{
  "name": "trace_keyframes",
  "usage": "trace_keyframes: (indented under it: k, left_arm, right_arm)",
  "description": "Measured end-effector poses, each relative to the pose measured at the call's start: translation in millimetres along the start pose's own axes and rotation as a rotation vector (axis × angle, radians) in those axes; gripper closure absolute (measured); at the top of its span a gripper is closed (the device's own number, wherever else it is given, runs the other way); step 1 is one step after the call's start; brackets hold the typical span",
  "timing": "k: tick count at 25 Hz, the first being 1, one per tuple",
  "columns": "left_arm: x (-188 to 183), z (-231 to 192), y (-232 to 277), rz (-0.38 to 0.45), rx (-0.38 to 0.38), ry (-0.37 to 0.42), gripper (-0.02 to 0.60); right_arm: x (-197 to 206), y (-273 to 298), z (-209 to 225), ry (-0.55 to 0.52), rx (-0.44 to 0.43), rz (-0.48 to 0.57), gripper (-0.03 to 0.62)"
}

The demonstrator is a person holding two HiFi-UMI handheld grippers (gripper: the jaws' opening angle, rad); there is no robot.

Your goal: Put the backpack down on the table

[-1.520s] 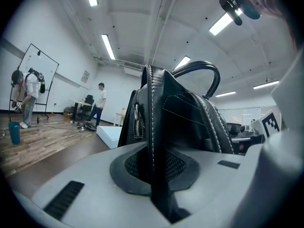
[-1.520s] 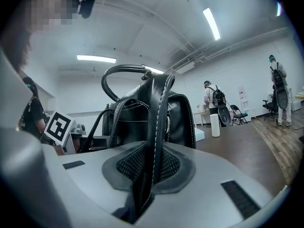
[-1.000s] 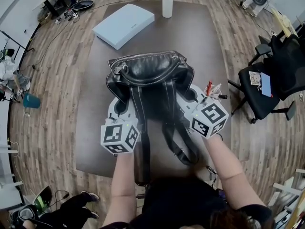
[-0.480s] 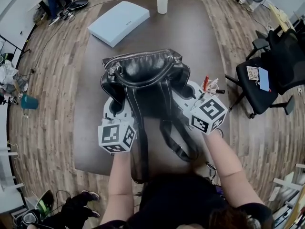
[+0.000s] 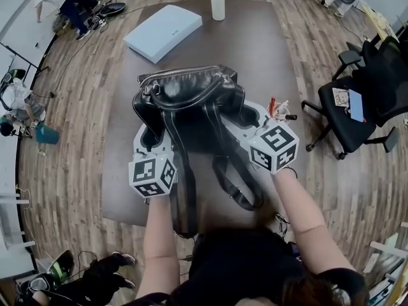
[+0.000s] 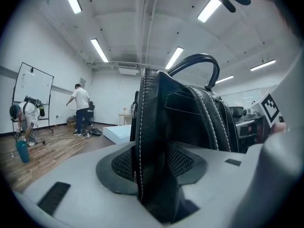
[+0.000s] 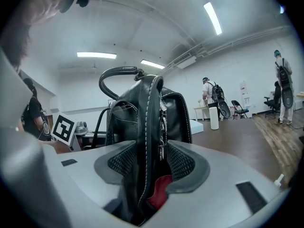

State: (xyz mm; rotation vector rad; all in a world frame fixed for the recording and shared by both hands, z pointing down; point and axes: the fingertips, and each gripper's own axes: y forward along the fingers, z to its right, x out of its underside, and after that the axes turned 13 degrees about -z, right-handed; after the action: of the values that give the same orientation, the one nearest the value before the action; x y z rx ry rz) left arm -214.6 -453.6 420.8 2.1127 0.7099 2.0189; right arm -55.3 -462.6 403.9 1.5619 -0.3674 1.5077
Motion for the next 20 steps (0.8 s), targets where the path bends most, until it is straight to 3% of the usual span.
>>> trace_keyframes:
  k: [14, 20]
  left_arm:
    - [18.9, -7.9, -44.7, -0.033, -0.125, -0.072, 0.388]
    - [16.0, 8.6, -67.3, 0.001, -0.114, -0.096, 0.403]
  right_arm:
    - [8.5, -59.9, -0.1, 0.031, 0.041, 0.018, 0.391]
    - [11.6, -78.8, -6.7, 0.045, 0.044, 0.034, 0.398]
